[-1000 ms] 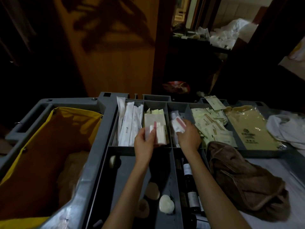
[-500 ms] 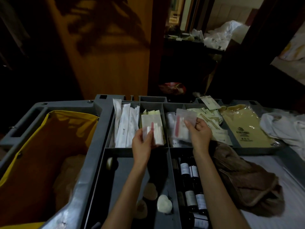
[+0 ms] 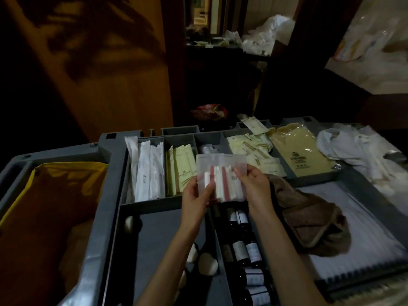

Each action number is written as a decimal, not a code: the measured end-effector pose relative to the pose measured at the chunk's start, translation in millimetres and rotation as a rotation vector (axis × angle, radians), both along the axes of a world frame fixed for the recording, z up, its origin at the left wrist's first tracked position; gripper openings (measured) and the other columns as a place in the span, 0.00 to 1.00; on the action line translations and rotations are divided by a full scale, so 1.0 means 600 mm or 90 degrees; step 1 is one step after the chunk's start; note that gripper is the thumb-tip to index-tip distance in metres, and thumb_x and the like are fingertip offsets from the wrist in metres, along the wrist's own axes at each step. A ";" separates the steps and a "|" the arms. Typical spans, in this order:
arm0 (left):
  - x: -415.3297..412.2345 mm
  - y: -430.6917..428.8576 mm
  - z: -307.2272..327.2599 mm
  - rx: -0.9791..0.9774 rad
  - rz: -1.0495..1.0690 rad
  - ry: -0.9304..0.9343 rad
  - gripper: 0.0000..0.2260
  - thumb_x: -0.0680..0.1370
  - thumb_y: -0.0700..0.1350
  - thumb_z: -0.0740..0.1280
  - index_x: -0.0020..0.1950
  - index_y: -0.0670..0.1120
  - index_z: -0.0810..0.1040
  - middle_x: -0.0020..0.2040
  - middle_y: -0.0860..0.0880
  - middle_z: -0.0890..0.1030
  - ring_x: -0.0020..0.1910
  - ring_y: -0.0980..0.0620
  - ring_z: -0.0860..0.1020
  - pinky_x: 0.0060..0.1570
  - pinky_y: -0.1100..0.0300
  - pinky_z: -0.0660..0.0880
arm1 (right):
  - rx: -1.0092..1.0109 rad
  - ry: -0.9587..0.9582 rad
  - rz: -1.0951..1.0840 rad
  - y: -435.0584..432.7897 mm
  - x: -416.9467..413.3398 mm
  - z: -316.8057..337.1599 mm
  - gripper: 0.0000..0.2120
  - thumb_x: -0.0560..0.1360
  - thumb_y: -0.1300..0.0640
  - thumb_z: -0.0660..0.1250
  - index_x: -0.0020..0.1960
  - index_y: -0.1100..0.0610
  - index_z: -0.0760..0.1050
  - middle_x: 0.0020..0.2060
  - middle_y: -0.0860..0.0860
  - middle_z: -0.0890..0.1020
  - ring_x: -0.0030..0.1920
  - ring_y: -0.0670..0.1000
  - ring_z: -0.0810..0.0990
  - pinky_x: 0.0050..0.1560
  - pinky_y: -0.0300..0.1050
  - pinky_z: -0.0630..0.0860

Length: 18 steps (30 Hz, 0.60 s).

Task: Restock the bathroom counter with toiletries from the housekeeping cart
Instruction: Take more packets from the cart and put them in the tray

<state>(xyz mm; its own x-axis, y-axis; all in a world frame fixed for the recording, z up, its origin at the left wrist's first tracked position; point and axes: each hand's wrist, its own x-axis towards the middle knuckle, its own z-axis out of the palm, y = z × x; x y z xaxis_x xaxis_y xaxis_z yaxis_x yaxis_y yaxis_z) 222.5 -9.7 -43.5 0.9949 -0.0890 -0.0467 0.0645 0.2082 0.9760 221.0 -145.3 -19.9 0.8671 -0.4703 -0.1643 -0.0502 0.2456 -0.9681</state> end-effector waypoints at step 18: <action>-0.164 -0.221 0.061 0.087 -0.261 -0.007 0.15 0.69 0.41 0.76 0.55 0.48 0.81 0.49 0.49 0.85 0.48 0.51 0.83 0.46 0.54 0.80 | -0.107 0.055 -0.246 -0.175 -0.262 0.068 0.01 0.76 0.62 0.69 0.47 0.58 0.78 0.38 0.48 0.82 0.36 0.39 0.80 0.36 0.29 0.75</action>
<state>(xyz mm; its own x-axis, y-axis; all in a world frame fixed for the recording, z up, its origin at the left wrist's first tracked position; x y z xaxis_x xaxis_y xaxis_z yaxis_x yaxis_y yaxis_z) 124.0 -142.6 -7.0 0.8788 -0.4710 -0.0758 0.1048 0.0355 0.9939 64.0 -250.5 20.9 0.6082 -0.7843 -0.1223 -0.0680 0.1021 -0.9925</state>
